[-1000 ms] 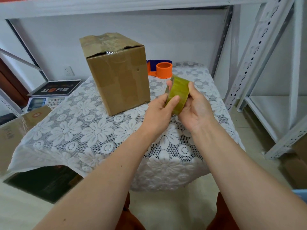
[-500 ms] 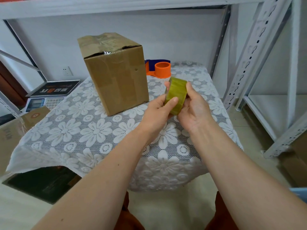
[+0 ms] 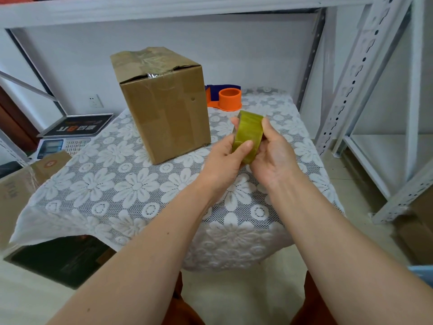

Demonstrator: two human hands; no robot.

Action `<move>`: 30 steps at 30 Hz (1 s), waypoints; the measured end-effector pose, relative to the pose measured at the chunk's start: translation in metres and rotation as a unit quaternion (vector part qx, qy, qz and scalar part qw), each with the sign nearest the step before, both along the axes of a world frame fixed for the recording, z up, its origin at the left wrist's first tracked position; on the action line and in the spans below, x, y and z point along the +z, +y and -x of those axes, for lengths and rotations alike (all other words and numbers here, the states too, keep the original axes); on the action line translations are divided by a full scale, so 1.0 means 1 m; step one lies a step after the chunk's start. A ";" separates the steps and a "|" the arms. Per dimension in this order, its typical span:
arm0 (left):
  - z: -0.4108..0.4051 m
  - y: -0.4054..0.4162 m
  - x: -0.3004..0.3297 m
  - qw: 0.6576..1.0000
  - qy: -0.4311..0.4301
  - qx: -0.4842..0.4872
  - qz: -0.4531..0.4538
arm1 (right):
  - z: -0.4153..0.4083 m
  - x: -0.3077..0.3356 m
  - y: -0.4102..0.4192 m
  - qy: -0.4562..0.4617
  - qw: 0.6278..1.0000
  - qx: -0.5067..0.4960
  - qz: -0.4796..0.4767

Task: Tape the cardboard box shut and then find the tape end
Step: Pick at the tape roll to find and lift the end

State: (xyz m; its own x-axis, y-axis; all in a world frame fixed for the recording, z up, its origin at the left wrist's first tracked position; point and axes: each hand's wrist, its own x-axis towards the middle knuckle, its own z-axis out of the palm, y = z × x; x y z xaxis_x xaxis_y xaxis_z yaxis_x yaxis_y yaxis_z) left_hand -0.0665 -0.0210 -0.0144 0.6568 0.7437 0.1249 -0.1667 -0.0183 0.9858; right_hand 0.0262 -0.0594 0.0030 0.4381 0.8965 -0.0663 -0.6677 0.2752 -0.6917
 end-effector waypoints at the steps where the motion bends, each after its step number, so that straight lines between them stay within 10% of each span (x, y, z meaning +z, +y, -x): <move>1: 0.000 0.000 0.000 1.000 0.008 -0.003 -0.012 | -0.001 0.000 0.000 0.002 1.000 -0.002 -0.001; 30: 0.002 -0.003 0.003 0.992 0.068 0.045 -0.098 | 0.003 0.001 -0.001 0.003 1.000 0.006 0.016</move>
State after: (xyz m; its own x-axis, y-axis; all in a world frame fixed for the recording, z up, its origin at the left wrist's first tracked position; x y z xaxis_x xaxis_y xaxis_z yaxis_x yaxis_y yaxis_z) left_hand -0.0682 -0.0239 -0.0118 0.6093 0.7704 0.1877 -0.0217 -0.2204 0.9752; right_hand 0.0234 -0.0602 0.0041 0.4266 0.8992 -0.0973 -0.6746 0.2447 -0.6965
